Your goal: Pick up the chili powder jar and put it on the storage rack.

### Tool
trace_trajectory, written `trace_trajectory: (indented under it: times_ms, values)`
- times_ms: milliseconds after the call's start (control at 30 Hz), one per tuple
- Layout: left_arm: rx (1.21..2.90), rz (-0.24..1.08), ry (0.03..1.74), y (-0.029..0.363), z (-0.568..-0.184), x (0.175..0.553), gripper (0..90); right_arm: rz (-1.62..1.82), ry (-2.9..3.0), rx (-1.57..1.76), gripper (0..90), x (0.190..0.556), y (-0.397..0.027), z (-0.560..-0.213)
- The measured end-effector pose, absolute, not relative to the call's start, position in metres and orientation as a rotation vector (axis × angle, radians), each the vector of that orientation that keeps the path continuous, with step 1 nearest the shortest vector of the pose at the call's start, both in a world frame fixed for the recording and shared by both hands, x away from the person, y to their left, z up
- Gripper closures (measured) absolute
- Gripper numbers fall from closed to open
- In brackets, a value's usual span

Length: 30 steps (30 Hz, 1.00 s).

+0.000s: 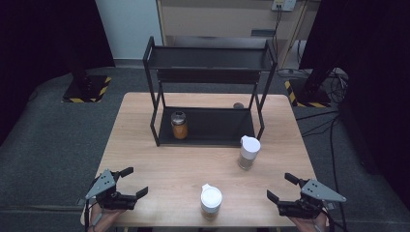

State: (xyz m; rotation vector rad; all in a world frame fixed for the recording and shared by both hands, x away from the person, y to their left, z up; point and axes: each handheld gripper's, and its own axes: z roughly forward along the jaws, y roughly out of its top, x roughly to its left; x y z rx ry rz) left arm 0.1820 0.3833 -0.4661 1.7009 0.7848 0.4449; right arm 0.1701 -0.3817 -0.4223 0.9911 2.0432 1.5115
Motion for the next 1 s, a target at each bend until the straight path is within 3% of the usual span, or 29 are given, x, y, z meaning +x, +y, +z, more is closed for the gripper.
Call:
trace_trajectory:
  times_ms: [1000]
  values:
    - [1.712,0.443,0.781,0.382,-0.464,0.182,3.4,1.603,2.134,0.814,7.1,0.160,-0.356,-0.378]
